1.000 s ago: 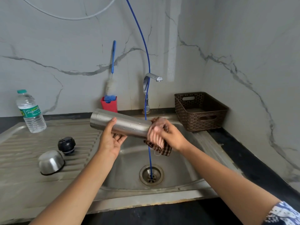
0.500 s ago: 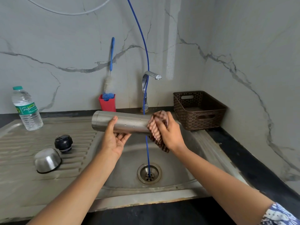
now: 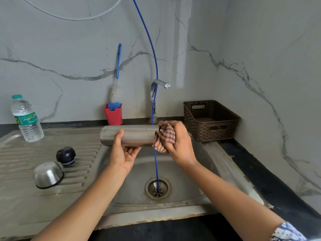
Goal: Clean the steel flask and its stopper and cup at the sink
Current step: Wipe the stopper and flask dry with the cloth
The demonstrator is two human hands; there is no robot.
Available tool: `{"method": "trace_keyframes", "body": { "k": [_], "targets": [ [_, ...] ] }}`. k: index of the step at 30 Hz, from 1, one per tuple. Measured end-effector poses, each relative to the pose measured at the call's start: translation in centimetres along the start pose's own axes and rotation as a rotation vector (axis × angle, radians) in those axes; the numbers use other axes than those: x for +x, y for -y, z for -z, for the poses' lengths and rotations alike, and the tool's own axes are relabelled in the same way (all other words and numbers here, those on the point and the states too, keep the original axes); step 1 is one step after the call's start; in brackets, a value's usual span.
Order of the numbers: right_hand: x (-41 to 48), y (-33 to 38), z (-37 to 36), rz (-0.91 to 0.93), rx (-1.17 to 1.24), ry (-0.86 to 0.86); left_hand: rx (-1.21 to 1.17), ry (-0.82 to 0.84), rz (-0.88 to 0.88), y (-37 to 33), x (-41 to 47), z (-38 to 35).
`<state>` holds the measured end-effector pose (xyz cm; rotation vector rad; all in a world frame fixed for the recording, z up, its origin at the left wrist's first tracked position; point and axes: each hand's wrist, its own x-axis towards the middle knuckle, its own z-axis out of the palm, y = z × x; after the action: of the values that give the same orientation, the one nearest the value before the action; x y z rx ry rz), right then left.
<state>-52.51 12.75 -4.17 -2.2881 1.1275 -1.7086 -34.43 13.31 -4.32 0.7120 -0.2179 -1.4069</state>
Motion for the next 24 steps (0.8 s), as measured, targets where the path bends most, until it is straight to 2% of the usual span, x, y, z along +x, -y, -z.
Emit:
{"method": "trace_keyframes", "body": {
  "k": [4, 8, 10, 13, 16, 19, 21, 24],
  "targets": [
    [0.6, 1.4, -0.7, -0.441, 0.192, -0.067, 0.004, 0.039, -0.057, 0.1, -0.1, 0.2],
    [0.8, 1.0, -0.4, -0.727, 0.356, -0.009, 0.106, 0.112, -0.156, -0.3, -0.3, 0.3],
    [0.4, 0.3, 0.0, -0.884, 0.532, 0.027, 0.171, 0.144, -0.209, -0.6, -0.4, 0.4],
    [0.5, -0.9, 1.5, -0.991, 0.736, -0.073, 0.221, 0.156, -0.24, -1.0, -0.1, 0.9],
    [1.9, -1.3, 3.8, -0.947, 0.73, -0.142, 0.23, 0.177, -0.226, -1.7, 0.2, 1.2],
    [4.0, -0.4, 4.9, -0.793, 0.675, -0.06, 0.197, 0.243, -0.171, -2.0, 0.2, 0.9],
    [5.4, 0.6, 4.5, -0.583, 0.577, -0.011, 0.207, 0.246, -0.105, -1.8, 0.0, 0.4],
    [7.0, 2.2, 2.7, -0.158, 0.367, 0.064, 0.252, 0.3, -0.065, -1.2, -0.1, 0.0]
  ]
}}
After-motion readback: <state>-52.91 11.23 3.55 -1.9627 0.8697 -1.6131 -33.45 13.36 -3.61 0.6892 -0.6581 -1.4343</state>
